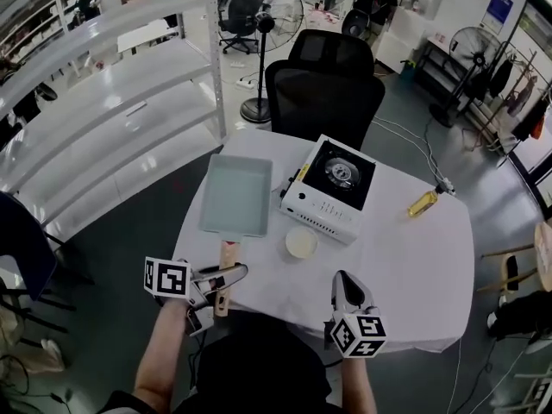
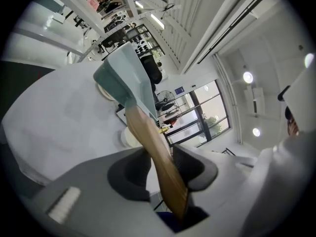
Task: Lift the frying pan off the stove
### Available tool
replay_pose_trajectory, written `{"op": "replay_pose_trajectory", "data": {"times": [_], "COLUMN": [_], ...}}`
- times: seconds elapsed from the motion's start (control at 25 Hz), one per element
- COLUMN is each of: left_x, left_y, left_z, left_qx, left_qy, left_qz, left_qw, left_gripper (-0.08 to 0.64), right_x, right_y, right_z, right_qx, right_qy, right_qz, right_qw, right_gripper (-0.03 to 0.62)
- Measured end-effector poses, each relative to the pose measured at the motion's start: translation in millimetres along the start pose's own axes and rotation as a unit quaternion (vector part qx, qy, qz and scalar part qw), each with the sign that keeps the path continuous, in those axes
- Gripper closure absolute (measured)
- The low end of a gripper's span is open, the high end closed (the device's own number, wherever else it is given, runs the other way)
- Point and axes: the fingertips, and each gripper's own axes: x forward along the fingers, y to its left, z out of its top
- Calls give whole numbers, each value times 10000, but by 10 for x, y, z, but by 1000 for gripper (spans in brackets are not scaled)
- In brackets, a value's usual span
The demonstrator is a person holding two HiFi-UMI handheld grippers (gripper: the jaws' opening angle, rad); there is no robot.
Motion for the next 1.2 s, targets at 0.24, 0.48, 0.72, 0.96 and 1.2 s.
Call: {"op": "replay_pose_trajectory", "data": {"times": [0.24,0.48,0.72,0.96,1.2], "left_x": [-193,-234,-143,-42,0], "left_y": [95,177,180,160,234], "left_z": [-123,-171,-130,-144,-62], "left_qx": [-5,-60,-62,-19,-51], "left_qy": [-82,-68,-43,28,34], "left_qz": [187,156,107,75,45], "left_qw": [9998,9998,9999,10000,10000], "left_gripper": [467,466,468,466,466], "right_x": [24,43,51,37,152], "right_y": [318,443,377,288,303], "right_z": [25,-9,-9,-17,-38], "right_qx": [-258,-383,-382,-354,-363], "right_qy": [-24,47,110,137,137], "right_qz": [202,264,222,184,214], "right_qw": [9995,9989,9990,9991,9990], "right_gripper": [588,588,588,588,588]}}
